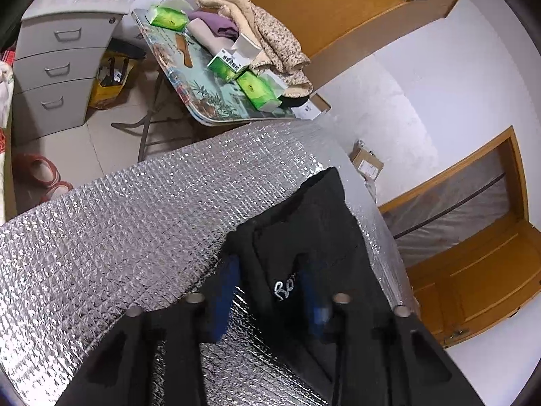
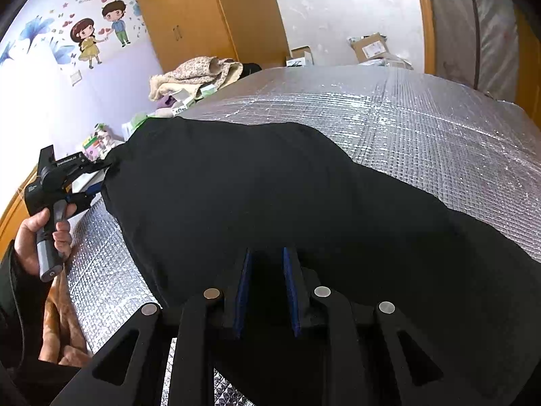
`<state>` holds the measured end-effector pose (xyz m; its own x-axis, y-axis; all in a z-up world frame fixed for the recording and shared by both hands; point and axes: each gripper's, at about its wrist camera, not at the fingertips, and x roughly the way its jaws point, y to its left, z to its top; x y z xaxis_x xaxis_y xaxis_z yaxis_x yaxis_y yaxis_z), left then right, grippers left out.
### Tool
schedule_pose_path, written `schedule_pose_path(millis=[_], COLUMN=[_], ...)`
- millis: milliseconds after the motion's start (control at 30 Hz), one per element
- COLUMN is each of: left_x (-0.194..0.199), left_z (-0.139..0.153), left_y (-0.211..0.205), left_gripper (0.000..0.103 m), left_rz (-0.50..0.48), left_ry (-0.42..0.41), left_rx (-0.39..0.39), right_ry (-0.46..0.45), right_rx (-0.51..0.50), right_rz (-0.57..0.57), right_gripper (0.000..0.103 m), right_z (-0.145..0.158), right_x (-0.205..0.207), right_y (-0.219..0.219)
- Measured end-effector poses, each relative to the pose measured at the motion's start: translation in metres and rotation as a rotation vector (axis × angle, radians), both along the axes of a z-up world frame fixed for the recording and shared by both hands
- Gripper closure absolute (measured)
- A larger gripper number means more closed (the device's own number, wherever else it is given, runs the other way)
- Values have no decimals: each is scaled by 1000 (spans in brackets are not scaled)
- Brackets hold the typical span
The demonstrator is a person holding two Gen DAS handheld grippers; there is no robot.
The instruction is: Fold clothes
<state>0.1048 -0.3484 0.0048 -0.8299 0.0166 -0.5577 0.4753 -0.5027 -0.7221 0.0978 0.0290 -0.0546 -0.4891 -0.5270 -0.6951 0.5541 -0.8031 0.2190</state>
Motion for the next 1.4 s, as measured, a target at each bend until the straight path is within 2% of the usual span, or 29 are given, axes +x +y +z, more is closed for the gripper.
schedule_pose_path(millis=[67, 133, 300, 467, 733, 967, 1167, 1300, 1400], left_x=[-1, -1, -7, -21, -49, -65, -68, -74, -73], left_z=[6, 19, 66, 105, 136, 121, 86, 64, 56], left_y=[2, 9, 41, 87, 168, 249, 296, 308, 312], left_gripper=[82, 85, 87, 87, 87, 88, 88, 88, 88], left_rz=[-24, -51, -165, -319, -588, -845, -1012, -1066, -1076], left_ry=[17, 47, 139, 212, 295, 302, 238, 185, 174], left_rx=[-13, -61, -216, -346, -466, -509, -516, -494, -489], right_ry=[-5, -7, -8, -8, -6, -15, -17, -40, -67], right_rx=[-7, -10, -8, -6, -1, -22, -48, -82, -112], right_rz=[-1, -1, -2, -1, -3, -15, -100, -121, -131], right_gripper=[82, 82, 82, 82, 82, 82, 82, 82, 82], right_z=[0, 0, 0, 1, 0, 1, 4, 6, 7], right_x=[0, 0, -1, -3, -3, -6, -2, -1, -4], right_y=[1, 1, 0, 0, 1, 6, 23, 33, 37])
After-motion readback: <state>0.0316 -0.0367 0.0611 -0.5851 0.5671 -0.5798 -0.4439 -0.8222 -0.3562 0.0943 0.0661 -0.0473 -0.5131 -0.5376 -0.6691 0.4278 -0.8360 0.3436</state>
